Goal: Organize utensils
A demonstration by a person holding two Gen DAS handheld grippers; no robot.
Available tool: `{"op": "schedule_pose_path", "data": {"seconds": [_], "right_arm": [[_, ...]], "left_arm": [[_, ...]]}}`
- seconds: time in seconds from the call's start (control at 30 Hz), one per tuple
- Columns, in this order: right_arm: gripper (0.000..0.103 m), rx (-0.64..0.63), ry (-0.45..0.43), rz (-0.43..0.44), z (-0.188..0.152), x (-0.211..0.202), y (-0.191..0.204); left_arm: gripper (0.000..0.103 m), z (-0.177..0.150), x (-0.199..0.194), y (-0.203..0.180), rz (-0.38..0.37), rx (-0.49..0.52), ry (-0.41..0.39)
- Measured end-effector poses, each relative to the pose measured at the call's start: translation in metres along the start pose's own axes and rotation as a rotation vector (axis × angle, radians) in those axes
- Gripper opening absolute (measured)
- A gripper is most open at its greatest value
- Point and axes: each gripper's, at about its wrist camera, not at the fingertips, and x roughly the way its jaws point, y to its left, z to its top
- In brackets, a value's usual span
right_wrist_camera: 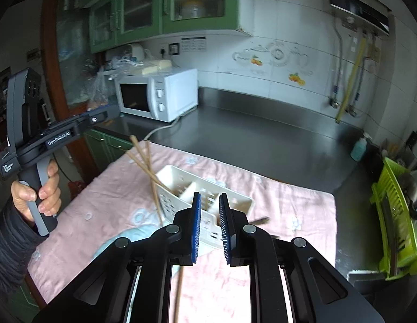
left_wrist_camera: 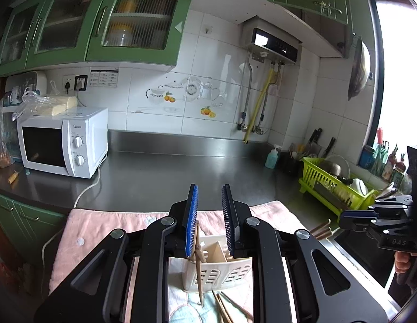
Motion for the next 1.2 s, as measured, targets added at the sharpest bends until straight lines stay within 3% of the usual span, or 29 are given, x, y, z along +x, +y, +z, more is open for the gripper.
{"op": "schedule_pose_path", "data": {"seconds": [0.13, 0.27, 0.57, 0.9, 1.2], "right_arm": [[0.014, -0.012, 0.001, 0.058, 0.004, 0.011, 0.012], [0.014, -0.021, 0.004, 0.114, 0.009, 0.026, 0.024], [0.014, -0.007, -0.001, 0.243, 0.032, 0.075, 0.05], [0.014, 0.05, -0.004, 0.379, 0.055, 0.126, 0.05], [0.014, 0.045, -0.008, 0.374, 0.062, 0.144, 0.058]], "left_arm": [[0.019, -0.003, -0.011, 0.005, 0.015, -0.001, 0.002], [0.029, -0.012, -0.023, 0.012, 0.032, -0.009, 0.013], [0.03, -0.048, -0.044, 0.035, 0.062, -0.064, 0.075], [0.034, -0.08, -0.057, 0.056, 0.093, -0.097, 0.114], [0.038, -0.094, -0.055, 0.061, 0.1, -0.112, 0.14]]}}
